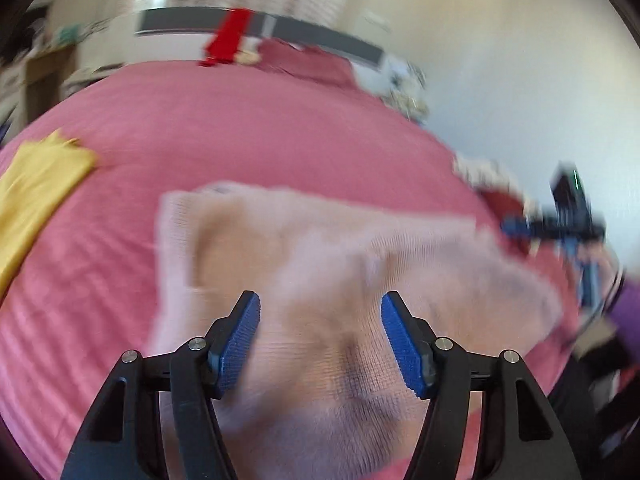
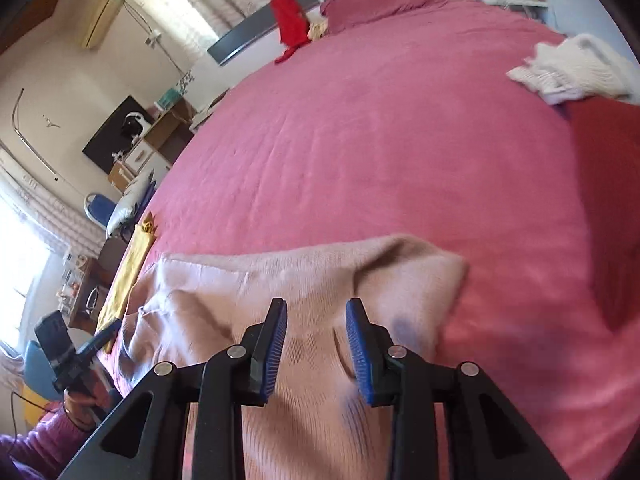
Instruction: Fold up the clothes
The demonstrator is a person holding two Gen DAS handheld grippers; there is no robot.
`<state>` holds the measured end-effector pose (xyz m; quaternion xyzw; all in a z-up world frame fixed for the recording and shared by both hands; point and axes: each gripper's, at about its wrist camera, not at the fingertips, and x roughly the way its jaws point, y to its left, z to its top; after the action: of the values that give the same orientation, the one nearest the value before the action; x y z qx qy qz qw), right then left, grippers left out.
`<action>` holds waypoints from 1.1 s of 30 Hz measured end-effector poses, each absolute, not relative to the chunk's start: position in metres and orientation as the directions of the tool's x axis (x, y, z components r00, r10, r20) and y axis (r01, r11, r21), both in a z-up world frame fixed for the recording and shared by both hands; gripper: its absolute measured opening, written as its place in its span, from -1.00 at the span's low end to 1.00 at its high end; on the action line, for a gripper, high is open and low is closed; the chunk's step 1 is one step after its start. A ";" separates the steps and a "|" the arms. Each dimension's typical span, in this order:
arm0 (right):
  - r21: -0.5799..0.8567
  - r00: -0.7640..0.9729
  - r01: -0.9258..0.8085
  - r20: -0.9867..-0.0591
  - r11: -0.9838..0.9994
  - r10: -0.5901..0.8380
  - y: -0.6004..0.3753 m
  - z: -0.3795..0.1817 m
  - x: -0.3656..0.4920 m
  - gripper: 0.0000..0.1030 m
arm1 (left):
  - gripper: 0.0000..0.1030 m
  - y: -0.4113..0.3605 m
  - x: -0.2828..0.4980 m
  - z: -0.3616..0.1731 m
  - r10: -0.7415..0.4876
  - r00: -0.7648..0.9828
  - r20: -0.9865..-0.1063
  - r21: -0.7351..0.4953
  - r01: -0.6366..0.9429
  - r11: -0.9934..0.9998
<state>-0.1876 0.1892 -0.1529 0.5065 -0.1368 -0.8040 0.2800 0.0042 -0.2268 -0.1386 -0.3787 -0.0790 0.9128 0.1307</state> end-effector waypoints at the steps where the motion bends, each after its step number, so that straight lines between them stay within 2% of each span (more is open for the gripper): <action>1: 0.481 -0.312 0.304 -0.765 -0.822 -0.563 0.183 -0.163 -0.194 -0.39 | 0.26 -0.222 0.003 -0.145 0.292 -0.677 -0.675 -0.228 -0.185 -0.956; 4: 0.443 -0.281 0.302 -0.805 -0.844 -0.523 0.173 -0.183 -0.208 -0.40 | 0.26 -0.221 0.004 -0.160 0.279 -0.694 -0.664 -0.210 -0.184 -0.960; 5: 0.451 -0.275 0.311 -0.800 -0.837 -0.533 0.171 -0.189 -0.210 -0.47 | 0.27 -0.221 0.004 -0.165 0.274 -0.699 -0.660 -0.204 -0.184 -0.961; 6: 0.465 -0.265 0.315 -0.794 -0.827 -0.547 0.170 -0.191 -0.209 -0.58 | 0.32 -0.220 0.004 -0.170 0.269 -0.704 -0.657 -0.198 -0.183 -0.963; 7: 0.482 -0.253 0.317 -0.787 -0.817 -0.562 0.169 -0.193 -0.208 -0.82 | 0.38 -0.220 0.005 -0.175 0.265 -0.710 -0.653 -0.192 -0.183 -0.964; 8: 0.484 -0.251 0.318 -0.786 -0.815 -0.564 0.168 -0.193 -0.205 -0.92 | 0.40 -0.219 0.005 -0.180 0.260 -0.715 -0.649 -0.186 -0.182 -0.965; 12: 0.460 -0.343 0.340 -0.751 -0.820 -0.564 0.177 -0.164 -0.190 -0.97 | 0.63 -0.208 0.003 -0.185 0.243 -0.711 -0.659 -0.138 -0.204 -0.969; 15: 0.412 -0.505 0.303 -0.695 -0.859 -0.511 0.194 -0.136 -0.188 -0.98 | 0.65 -0.202 0.000 -0.187 0.225 -0.708 -0.670 -0.109 -0.206 -0.973; 19: 0.408 -0.569 0.212 -0.687 -0.888 -0.451 0.208 -0.142 -0.197 -0.98 | 0.66 -0.205 -0.002 -0.188 0.236 -0.706 -0.667 -0.123 -0.209 -0.970; 21: 0.499 -0.531 0.194 -0.671 -0.845 -0.518 0.214 -0.155 -0.197 -0.91 | 0.66 -0.206 -0.001 -0.188 0.242 -0.706 -0.665 -0.130 -0.210 -0.969; 22: 0.547 -0.509 0.185 -0.657 -0.816 -0.556 0.217 -0.162 -0.198 -0.84 | 0.66 -0.207 0.000 -0.188 0.243 -0.707 -0.665 -0.130 -0.211 -0.969; 23: 0.602 -0.480 0.191 -0.632 -0.776 -0.609 0.217 -0.167 -0.195 -0.57 | 0.66 -0.207 0.000 -0.187 0.242 -0.707 -0.665 -0.128 -0.211 -0.969; 24: 0.624 -0.445 0.206 -0.626 -0.753 -0.640 0.212 -0.170 -0.193 -0.48 | 0.66 -0.201 -0.001 -0.188 0.244 -0.707 -0.664 -0.131 -0.211 -0.969; 25: 0.639 -0.408 0.221 -0.625 -0.736 -0.665 0.207 -0.174 -0.191 -0.47 | 0.66 -0.194 -0.003 -0.189 0.248 -0.707 -0.663 -0.137 -0.211 -0.968; 27: 0.609 -0.353 0.255 -0.664 -0.751 -0.659 0.196 -0.181 -0.193 -0.47 | 0.66 -0.188 -0.004 -0.190 0.263 -0.708 -0.656 -0.155 -0.214 -0.964; 30: 0.552 -0.281 0.305 -0.727 -0.776 -0.627 0.179 -0.191 -0.195 -0.46 | 0.66 -0.204 0.003 -0.178 0.307 -0.727 -0.614 -0.248 -0.191 -0.950; 31: 0.531 -0.265 0.314 -0.747 -0.787 -0.609 0.172 -0.194 -0.193 -0.62 | 0.67 -0.210 0.006 -0.174 0.302 -0.741 -0.599 -0.273 -0.166 -0.948; 32: 0.510 -0.262 0.320 -0.762 -0.799 -0.592 0.168 -0.193 -0.191 -0.93 | 0.67 -0.215 0.010 -0.171 0.291 -0.754 -0.588 -0.292 -0.138 -0.946; 33: 0.500 -0.273 0.333 -0.761 -0.799 -0.589 0.166 -0.190 -0.187 -0.94 | 0.67 -0.220 0.014 -0.167 0.274 -0.771 -0.575 -0.300 -0.112 -0.947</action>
<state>-0.1873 0.1660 -0.1895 0.5275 -0.1216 -0.7883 0.2924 0.0137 -0.2204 -0.1667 -0.3222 -0.1253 0.9326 0.1035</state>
